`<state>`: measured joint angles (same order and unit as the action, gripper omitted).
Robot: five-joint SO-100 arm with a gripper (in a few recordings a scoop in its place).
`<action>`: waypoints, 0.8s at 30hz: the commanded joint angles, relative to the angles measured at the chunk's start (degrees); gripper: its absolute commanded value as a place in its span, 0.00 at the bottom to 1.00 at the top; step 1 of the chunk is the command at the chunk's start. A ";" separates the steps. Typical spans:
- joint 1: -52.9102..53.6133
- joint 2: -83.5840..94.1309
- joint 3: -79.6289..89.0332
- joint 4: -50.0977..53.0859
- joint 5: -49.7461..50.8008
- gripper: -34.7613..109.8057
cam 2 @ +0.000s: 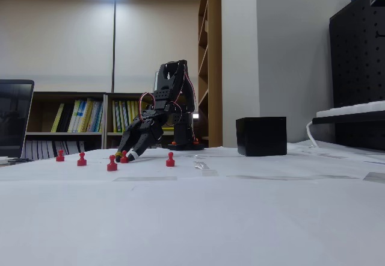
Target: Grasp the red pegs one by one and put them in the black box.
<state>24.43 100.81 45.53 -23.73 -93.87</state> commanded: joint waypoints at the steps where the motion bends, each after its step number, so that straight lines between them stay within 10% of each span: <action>1: 0.79 1.14 2.20 -1.05 -0.09 0.31; 19: 1.05 1.23 2.02 0.09 -0.18 0.24; 24: 0.44 -10.81 5.54 29.44 0.00 0.24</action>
<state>24.43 98.35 47.64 -15.29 -93.16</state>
